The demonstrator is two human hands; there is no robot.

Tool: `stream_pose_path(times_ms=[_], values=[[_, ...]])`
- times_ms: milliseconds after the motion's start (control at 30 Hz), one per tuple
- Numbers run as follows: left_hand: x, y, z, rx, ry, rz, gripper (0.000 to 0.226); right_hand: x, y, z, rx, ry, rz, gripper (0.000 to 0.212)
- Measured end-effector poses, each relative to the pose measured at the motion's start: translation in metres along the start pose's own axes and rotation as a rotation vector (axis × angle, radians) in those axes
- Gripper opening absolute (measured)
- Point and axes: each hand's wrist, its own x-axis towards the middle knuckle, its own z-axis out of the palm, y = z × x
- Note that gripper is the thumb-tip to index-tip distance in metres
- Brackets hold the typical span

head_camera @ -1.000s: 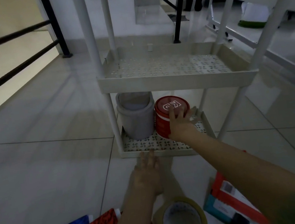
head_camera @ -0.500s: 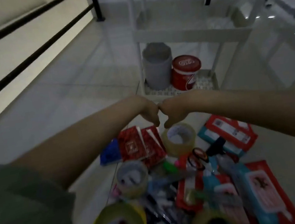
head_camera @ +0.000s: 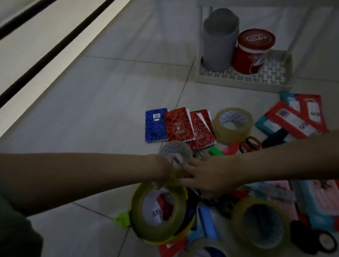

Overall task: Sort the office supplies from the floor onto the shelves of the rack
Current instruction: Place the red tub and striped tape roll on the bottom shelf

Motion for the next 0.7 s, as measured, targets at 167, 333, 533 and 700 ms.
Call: stream_pose_path(times_ms=[167,333,533,700], values=[[0.02,-0.002,0.014,-0.206,-0.166,0.007,0.069,0.007,-0.02,0.021,-0.03,0.014,-0.058,0.067],[0.036,-0.004,0.034,-0.387,0.008,0.016,0.056,0.008,-0.033,0.033,0.074,0.05,0.103,0.064],[0.02,-0.02,0.006,-0.528,-0.093,0.107,0.064,0.016,-0.022,0.023,-0.024,0.137,0.179,0.064],[0.019,-0.045,-0.017,-0.723,-0.209,0.1,0.044,-0.006,-0.015,-0.008,-0.045,0.069,0.219,0.082]])
